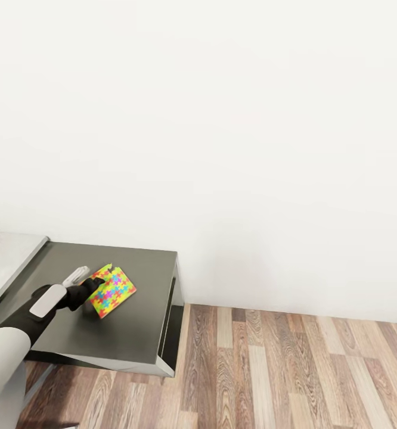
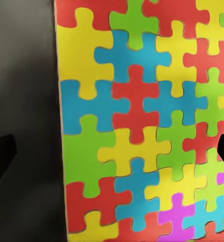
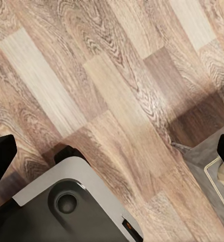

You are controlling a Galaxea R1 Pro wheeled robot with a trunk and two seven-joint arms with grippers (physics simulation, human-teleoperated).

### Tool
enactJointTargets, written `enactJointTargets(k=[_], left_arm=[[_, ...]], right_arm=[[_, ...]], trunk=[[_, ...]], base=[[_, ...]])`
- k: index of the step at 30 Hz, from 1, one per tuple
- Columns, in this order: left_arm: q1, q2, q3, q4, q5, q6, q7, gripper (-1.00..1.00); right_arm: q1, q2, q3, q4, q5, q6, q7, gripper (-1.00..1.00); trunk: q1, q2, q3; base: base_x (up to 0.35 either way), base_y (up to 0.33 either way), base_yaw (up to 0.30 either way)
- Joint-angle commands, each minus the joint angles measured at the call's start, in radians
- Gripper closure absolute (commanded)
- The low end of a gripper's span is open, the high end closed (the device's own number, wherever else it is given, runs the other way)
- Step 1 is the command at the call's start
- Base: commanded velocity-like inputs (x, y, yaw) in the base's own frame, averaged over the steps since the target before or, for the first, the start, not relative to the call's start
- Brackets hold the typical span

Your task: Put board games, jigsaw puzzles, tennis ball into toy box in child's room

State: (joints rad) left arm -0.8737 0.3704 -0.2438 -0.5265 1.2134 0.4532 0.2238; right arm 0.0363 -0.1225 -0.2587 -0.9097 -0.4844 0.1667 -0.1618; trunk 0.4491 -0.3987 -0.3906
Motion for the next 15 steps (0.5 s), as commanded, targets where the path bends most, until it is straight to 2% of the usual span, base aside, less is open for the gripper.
enactJointTargets(k=[1, 15], left_arm=[[0.001, -0.033, -0.007, -0.003, 0.032, -0.002, 0.007, -1.00], [0.001, -0.033, -0.008, -0.003, 0.032, -0.002, 0.005, -1.00]], right_arm=[[0.000, 0.000, 0.001, -0.004, -0.008, 0.005, -0.005, -1.00], [0.000, 0.000, 0.001, -0.003, -0.010, 0.005, -0.006, -1.00]], trunk=[[0.001, -0.001, -0.002], [0.001, -0.001, -0.017]], base=[[0.000, 0.000, 0.000], [0.000, 0.000, 0.000]])
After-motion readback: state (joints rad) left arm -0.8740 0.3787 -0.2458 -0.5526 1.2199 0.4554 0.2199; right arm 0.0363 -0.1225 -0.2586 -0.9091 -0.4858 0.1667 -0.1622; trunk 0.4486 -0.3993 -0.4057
